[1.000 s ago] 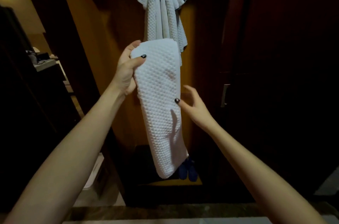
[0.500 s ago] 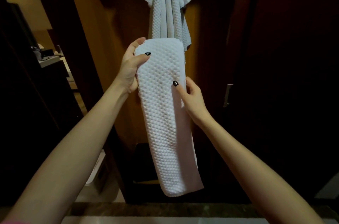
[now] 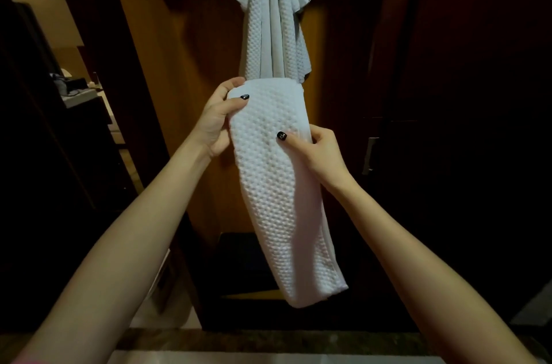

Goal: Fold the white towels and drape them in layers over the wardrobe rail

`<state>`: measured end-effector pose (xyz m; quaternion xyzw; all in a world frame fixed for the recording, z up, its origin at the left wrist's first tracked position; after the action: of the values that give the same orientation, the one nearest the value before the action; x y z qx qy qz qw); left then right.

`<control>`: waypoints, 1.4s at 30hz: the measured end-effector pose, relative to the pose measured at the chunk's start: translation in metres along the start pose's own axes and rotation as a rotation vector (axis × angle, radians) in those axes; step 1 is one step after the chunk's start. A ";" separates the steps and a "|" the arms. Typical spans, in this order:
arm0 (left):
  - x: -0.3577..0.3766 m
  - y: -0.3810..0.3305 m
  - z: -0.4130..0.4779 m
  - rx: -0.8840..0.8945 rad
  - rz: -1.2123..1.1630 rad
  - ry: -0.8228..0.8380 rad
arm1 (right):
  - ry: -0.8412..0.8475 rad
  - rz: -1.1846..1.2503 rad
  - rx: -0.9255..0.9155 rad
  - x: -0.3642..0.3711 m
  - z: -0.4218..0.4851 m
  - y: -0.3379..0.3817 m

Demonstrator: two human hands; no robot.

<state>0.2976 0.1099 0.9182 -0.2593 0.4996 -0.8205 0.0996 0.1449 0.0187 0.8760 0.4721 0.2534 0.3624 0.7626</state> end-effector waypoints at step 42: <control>-0.016 0.025 0.026 -0.022 -0.141 -0.289 | 0.048 -0.435 0.144 -0.054 0.028 -0.042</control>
<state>0.3227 0.0845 0.9005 -0.4100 0.4696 -0.7741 0.1098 0.1451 -0.0513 0.8523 0.4509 0.3928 0.1814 0.7807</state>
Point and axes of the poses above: each hand's wrist, its own z-axis towards the middle knuckle, its own x-axis out of the palm, y = z × x, the point moved 9 cm from there along z, towards the middle knuckle, and after that the axes turned 3 degrees about y, right-handed, at the moved point
